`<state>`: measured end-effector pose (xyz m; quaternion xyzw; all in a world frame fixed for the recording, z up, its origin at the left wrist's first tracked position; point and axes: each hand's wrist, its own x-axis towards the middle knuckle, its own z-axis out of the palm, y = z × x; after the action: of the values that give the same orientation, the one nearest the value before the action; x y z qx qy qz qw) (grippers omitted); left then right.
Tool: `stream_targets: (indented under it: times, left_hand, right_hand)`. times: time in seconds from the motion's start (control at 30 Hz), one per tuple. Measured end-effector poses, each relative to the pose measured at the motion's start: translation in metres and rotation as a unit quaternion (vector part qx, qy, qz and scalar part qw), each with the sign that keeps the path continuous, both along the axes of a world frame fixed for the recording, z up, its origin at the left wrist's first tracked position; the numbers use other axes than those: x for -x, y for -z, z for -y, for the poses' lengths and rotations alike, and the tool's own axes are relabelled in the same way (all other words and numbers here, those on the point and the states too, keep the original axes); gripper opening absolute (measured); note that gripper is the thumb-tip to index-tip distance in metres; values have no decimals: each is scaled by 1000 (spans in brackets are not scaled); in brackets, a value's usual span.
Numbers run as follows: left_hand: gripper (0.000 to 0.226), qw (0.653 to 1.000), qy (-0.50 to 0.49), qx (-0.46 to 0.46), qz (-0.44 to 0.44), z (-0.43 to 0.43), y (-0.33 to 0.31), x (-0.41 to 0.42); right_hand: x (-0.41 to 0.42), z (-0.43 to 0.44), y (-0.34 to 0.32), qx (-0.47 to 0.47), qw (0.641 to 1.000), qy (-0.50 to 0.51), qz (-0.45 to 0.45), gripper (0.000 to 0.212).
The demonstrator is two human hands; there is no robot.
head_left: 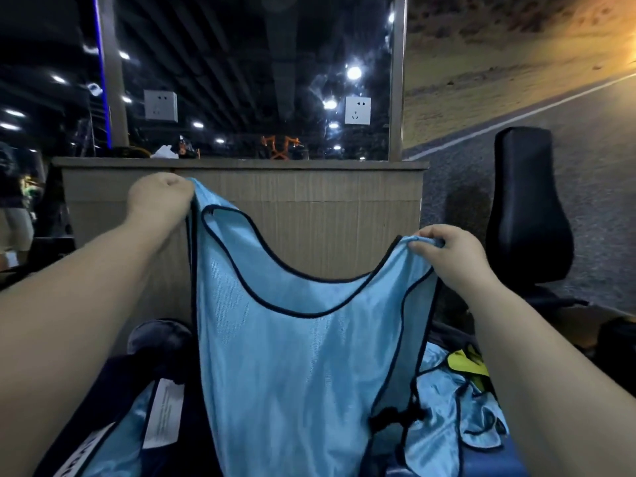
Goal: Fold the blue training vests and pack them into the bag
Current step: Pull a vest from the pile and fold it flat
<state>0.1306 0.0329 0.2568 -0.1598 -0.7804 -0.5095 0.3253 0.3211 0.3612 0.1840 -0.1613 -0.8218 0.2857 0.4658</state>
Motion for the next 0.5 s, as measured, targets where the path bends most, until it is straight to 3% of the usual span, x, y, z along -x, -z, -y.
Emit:
stream_targets:
  times: [0.27, 0.37, 0.5]
  left_hand:
    - [25, 978, 141, 49, 144, -11, 9, 6]
    - [14, 976, 145, 96, 128, -16, 2, -11]
    - [23, 981, 83, 157, 73, -21, -11, -27]
  right_hand:
    - [-26, -31, -15, 71, 991, 96, -58, 26]
    - [-33, -39, -23, 85, 989, 109, -60, 29]
    - [-40, -37, -33, 119, 989, 82, -38, 29]
